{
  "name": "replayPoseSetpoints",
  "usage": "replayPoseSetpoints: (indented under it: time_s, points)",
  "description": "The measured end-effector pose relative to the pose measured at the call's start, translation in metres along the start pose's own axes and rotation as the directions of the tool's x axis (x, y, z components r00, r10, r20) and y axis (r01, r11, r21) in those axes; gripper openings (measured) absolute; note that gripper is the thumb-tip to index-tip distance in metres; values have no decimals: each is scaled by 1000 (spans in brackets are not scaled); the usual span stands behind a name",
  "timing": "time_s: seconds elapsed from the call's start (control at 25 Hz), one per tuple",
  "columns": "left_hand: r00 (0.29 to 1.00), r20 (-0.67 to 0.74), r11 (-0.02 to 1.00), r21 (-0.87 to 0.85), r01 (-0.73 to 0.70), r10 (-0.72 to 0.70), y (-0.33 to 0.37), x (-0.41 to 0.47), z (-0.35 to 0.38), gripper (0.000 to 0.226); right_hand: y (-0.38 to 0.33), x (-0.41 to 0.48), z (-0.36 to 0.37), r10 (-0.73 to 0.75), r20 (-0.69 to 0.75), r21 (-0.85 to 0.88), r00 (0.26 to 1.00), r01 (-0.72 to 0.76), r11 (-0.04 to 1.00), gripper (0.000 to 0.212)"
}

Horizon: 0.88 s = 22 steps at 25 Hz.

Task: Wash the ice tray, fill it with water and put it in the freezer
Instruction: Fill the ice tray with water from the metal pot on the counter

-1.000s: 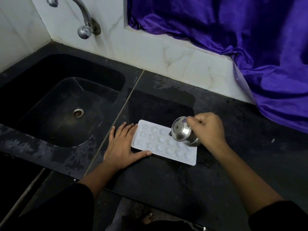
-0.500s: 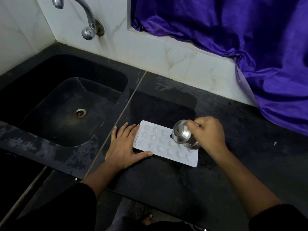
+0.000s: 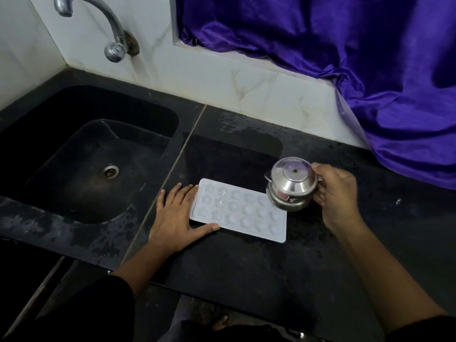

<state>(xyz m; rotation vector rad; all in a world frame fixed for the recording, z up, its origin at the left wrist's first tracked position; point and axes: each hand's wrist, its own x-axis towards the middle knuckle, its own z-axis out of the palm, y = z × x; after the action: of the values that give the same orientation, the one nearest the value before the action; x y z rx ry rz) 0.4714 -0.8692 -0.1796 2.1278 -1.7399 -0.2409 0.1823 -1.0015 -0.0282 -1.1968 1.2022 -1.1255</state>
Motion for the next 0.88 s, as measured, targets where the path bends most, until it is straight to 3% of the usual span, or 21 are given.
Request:
replayPoseSetpoints:
  time_s: [0.12, 0.28, 0.44, 0.56, 0.64, 0.72, 0.8, 0.88]
  points:
    - [1000, -6, 1000, 2, -5, 5, -1, 0, 0, 121, 10, 6, -3, -131, 58, -331, 990, 142, 933, 46]
    - [1000, -6, 1000, 1, 0, 0, -1, 0, 0, 122, 17, 3, 10, -220, 218, -777, 951, 305, 550, 54]
    - [1000, -9, 1000, -6, -2, 2, -1, 0, 0, 120, 14, -5, 30, -222, 327, -873, 919, 383, 301, 55]
    - [1000, -7, 1000, -3, -1, 1, -1, 0, 0, 121, 12, -6, 41, -207, 355, -899, 912, 394, 193, 54]
    - [1000, -11, 1000, -5, -3, 3, -1, 0, 0, 121, 14, -6, 40, -222, 341, -897, 913, 387, 213, 54]
    - [1000, -13, 1000, -2, -5, 5, 0, -1, 0, 121, 18, -3, 29, -238, 284, -876, 929, 352, 328, 54]
    - [1000, -14, 1000, 1, -6, 6, -1, -1, 0, 121, 25, 2, 12, -220, 193, -799, 956, 284, 529, 52]
    - [1000, -15, 1000, 4, -8, 8, -1, 0, 1, 121, 29, 2, -5, -143, 79, -588, 987, 162, 793, 50]
